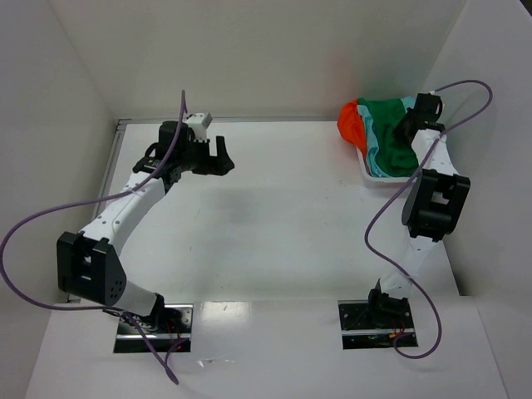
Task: Fold and stack the t-shirts
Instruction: Grab crumpled tshirt from bin with the right arm, then flatten out the tshirt
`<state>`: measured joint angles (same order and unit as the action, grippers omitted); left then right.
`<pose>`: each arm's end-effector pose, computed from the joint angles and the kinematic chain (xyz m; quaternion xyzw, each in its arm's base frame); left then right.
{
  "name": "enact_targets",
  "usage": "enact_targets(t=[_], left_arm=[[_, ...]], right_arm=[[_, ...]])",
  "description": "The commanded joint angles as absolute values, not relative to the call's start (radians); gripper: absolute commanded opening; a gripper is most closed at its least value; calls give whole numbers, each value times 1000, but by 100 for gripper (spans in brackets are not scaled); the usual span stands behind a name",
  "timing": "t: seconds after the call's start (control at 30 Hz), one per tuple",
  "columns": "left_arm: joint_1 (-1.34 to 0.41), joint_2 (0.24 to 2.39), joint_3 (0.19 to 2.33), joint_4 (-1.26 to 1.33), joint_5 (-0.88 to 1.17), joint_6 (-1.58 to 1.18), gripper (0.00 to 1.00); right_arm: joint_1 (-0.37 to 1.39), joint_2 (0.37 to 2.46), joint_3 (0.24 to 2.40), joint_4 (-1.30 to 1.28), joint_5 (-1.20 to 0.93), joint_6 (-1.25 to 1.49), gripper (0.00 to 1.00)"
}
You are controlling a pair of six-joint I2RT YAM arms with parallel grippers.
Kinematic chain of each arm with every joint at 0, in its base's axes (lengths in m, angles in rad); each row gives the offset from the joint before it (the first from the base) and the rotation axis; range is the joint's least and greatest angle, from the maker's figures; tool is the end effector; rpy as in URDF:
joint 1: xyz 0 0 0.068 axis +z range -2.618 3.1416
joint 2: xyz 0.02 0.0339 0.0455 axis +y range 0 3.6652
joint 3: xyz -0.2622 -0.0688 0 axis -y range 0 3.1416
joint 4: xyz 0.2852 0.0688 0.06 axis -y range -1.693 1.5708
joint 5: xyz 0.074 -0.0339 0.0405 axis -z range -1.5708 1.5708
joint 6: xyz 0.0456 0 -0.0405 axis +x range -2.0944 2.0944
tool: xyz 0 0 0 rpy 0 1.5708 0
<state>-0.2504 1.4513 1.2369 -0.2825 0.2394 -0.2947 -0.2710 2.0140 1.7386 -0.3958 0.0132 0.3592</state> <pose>0.3695 -0.1057 0.3154 0.0422 0.8543 -0.2355 0.4615 0.4978 -0.1389 0.2562 0.2818 0.8553 0.0132 0.4346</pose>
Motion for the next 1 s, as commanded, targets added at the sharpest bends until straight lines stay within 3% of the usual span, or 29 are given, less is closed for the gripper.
enact_targets(t=[0.0,0.1,0.27,0.5,0.67,0.83,0.97], left_arm=[[-250,1480,1282,-229,316,-310,100],[-250,1499,1308,-218,382,-310,100],[-250,1551,1422,-172,532,-345,100],[-262,1673,1638,-45,779,-486,100],[-336,1732,1773,52,839,-451,100],[-457,1772,1870,51,740,-249,100],[-492,1839,1890,129,808,-259,100]], right_arm=[[-276,1991,1812,-376,12,357,6],[-265,1922,1825,-397,12,357,0],[-226,1789,1858,-420,-26,357,0],[-153,1473,1720,-253,-286,464,0],[-144,1387,1741,-265,-567,578,0],[-133,1301,1712,-187,-709,696,0],[-133,1269,1692,-175,-785,741,0]])
